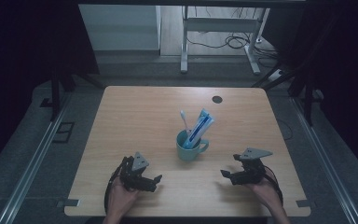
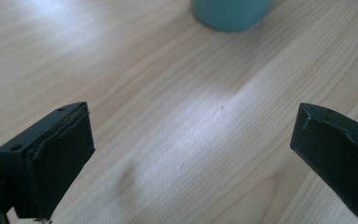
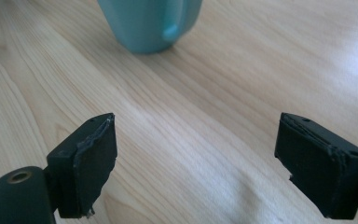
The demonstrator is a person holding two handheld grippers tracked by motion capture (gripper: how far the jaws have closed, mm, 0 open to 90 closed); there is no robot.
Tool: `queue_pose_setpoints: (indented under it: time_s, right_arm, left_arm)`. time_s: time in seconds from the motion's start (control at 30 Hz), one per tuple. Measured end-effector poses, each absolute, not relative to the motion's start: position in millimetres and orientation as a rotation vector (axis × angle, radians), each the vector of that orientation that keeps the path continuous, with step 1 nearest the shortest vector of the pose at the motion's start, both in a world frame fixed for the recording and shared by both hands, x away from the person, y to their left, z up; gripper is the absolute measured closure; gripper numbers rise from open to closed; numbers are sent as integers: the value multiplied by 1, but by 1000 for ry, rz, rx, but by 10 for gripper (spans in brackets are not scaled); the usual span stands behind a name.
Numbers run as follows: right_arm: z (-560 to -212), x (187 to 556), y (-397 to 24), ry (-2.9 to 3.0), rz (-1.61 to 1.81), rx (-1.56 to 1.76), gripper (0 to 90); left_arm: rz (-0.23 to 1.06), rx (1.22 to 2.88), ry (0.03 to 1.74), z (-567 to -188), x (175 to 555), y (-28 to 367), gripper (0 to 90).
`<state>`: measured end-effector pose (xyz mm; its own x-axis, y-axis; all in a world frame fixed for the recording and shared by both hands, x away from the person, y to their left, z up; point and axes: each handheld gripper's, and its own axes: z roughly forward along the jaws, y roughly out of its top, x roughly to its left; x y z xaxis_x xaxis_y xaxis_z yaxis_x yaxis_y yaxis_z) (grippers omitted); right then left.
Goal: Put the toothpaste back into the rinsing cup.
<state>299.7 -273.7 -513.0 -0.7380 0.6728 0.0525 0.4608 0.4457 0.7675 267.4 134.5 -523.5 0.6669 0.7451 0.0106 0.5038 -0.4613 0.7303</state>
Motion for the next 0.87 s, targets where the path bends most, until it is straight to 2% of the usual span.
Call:
queue_pose_setpoints:
  time_s: [0.4,0.5,0.87]
  right_arm:
    - [-533,297,-278,2449,1139,982,126]
    - [-538,297,-279,2456,1124,982,126]
    - [-542,295,-275,2470,1061,964,132]
  left_arm:
    - [394,2230,1004,-543,267,138,0]
    - [350,2228,1015,-545,269,139,0]
    - [353,2222,1025,-545,268,138,0]
